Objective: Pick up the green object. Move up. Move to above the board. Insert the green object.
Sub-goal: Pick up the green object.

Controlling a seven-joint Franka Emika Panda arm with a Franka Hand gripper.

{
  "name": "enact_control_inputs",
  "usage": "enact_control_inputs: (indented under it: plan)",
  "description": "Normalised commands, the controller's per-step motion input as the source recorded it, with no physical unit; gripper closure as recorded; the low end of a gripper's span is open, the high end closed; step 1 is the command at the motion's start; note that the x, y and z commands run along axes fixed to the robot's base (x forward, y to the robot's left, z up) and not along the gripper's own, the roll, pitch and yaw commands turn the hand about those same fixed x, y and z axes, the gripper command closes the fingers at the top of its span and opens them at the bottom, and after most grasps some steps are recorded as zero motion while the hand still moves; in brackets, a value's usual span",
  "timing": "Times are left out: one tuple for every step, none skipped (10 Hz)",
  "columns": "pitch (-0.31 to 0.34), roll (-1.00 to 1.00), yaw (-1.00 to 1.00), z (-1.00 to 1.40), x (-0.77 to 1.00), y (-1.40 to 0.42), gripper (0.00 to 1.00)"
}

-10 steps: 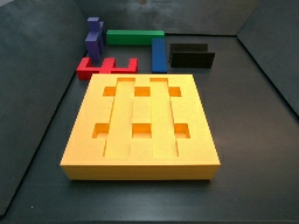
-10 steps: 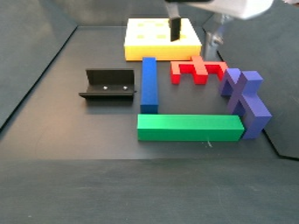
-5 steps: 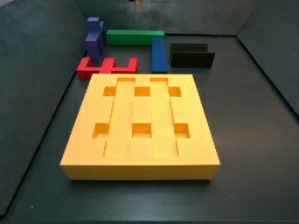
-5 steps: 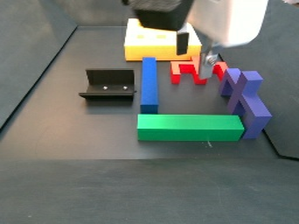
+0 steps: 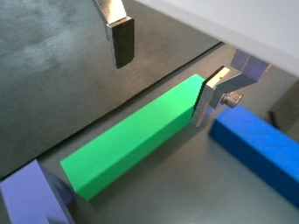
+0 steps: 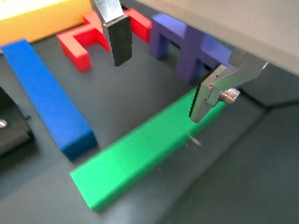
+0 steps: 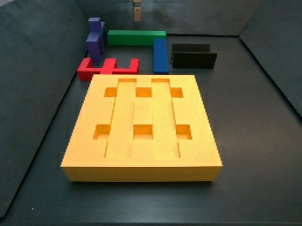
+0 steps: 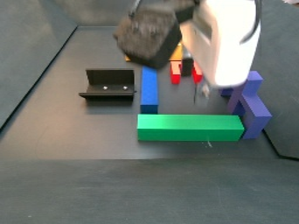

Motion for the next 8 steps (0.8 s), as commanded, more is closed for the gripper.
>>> enact_control_inputs:
  plan:
    - [-0.219,-0.27,-0.28,-0.41,0.0,0.48,0.0]
    - [-0.256,-0.28,-0.27,-0.33,0.03,0.44,0.0]
    - [-0.243,-0.25,-0.21,-0.42,0.13,0.22,0.0]
    - [-0.084,-0.08,-0.18,-0.57,0.35,0.0,0.0]
    - [-0.036,-0.02,-0.06,-0.56,0.29,-0.1,0.0]
    - [-0.057,-0.03,0.08,-0.53,0.14,-0.18,0.0]
    - [-0.066,-0.07,0.12,-0.44,0.0,-0.14,0.0]
    - [-0.129,-0.08,0.06,-0.38,-0.26,0.0,0.0]
